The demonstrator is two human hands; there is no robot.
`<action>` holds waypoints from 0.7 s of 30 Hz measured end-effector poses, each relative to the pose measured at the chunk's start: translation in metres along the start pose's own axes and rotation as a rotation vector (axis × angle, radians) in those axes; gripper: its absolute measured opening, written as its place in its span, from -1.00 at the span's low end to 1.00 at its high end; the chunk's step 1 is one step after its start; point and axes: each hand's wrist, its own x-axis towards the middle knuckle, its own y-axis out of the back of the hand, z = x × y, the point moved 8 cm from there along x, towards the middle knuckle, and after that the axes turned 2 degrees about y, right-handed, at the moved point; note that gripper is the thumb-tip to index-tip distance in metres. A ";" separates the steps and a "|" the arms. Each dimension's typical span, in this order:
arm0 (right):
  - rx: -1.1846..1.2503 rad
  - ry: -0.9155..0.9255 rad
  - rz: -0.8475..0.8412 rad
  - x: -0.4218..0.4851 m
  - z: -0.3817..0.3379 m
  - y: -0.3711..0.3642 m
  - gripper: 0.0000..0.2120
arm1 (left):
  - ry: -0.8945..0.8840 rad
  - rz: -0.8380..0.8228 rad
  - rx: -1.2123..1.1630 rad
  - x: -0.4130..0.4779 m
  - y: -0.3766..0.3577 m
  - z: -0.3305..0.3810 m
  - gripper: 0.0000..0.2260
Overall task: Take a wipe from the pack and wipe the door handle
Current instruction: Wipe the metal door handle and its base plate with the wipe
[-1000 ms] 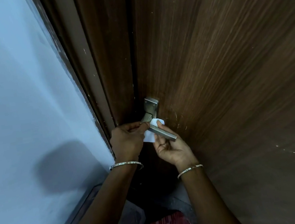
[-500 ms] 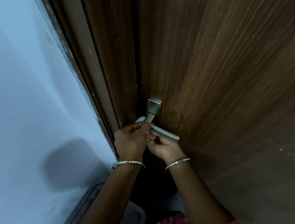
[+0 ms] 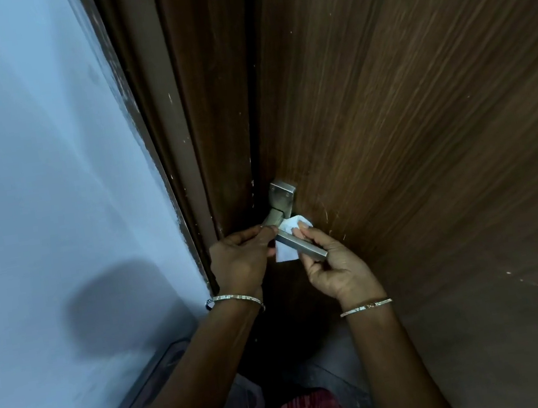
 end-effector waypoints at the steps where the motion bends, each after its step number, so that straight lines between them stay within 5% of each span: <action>1: -0.029 0.026 0.022 -0.002 -0.002 0.001 -0.95 | 0.026 -0.010 -0.006 0.001 0.000 -0.002 -0.84; 6: -0.151 0.237 0.146 -0.011 -0.006 0.004 -0.83 | 0.254 -0.128 -0.070 0.002 -0.004 -0.009 -0.67; 9: -0.245 0.413 0.223 -0.020 -0.015 0.006 -0.77 | 0.282 -0.194 -0.036 0.003 -0.011 -0.011 -0.74; 16: -1.032 1.484 0.374 -0.087 -0.038 -0.051 -0.90 | 0.229 -0.185 -0.031 0.009 -0.015 -0.014 -0.80; 19: -1.151 1.696 0.287 -0.095 -0.034 -0.066 -0.94 | 0.224 -0.189 -0.045 0.012 -0.014 -0.015 -0.78; 21: -1.206 1.680 0.266 -0.089 -0.031 -0.063 -0.94 | 0.219 -0.193 -0.049 0.012 -0.014 -0.016 -0.78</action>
